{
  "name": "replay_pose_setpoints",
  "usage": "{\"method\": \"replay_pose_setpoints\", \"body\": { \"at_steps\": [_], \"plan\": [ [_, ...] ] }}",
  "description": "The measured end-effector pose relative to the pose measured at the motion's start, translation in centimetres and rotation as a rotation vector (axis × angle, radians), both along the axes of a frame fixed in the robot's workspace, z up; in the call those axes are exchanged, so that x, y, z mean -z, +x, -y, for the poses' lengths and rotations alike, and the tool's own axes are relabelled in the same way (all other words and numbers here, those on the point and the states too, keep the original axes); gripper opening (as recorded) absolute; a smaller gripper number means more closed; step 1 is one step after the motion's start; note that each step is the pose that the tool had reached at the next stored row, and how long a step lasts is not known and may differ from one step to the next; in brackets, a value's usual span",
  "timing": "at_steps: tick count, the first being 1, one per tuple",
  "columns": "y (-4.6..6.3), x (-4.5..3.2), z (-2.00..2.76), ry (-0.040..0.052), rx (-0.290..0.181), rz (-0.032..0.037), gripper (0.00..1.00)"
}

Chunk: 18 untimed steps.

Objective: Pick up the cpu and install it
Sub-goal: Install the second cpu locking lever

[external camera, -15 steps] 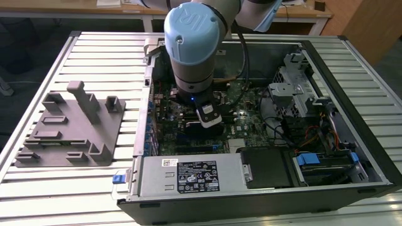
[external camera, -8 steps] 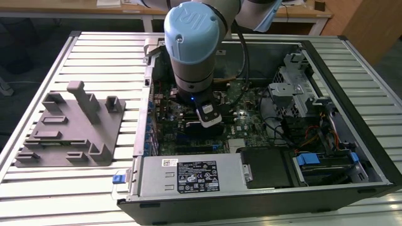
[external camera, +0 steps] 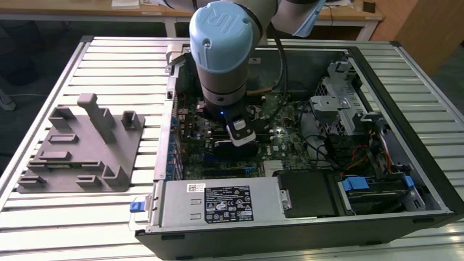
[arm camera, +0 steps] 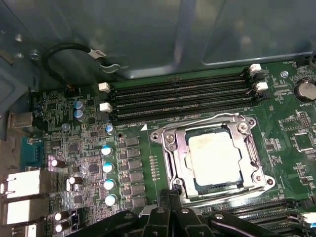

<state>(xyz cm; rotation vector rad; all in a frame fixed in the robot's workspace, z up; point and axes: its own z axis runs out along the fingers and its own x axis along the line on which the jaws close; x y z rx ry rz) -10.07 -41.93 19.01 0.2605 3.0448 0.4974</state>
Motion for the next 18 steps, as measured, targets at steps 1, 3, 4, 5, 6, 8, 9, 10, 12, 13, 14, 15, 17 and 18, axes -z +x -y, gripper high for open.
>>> {"method": "replay_pose_setpoints", "body": {
  "at_steps": [1, 3, 4, 5, 6, 8, 9, 10, 12, 13, 14, 15, 17, 18],
  "plan": [
    [0.01, 0.00, -0.06, -0.0001, 0.000, 0.0000, 0.11],
    [0.00, -0.02, -0.18, -0.0002, 0.001, 0.0000, 0.11],
    [0.00, -0.02, -0.23, -0.0003, 0.002, 0.0000, 0.11],
    [0.01, -0.02, -0.30, -0.0003, 0.002, 0.0000, 0.11],
    [0.01, -0.02, -0.38, -0.0003, 0.003, 0.0000, 0.11],
    [0.01, -0.02, -0.51, -0.0003, 0.004, 0.0000, 0.11],
    [0.01, -0.02, -0.55, -0.0003, 0.005, 0.0000, 0.11],
    [0.01, -0.01, -0.57, -0.0001, 0.005, 0.0001, 0.11],
    [-0.01, -0.01, -0.58, -0.0002, 0.006, 0.0000, 0.11],
    [-0.04, -0.02, -0.58, -0.0002, 0.006, 0.0000, 0.11],
    [-0.08, -0.02, -0.58, -0.0003, 0.006, 0.0000, 0.11],
    [-0.12, 0.00, -0.58, -0.0002, 0.006, 0.0001, 0.11],
    [-0.24, 0.03, -0.58, -0.0002, 0.006, 0.0003, 0.11],
    [-0.28, 0.04, -0.58, -0.0002, 0.006, 0.0002, 0.11]
  ]
}}
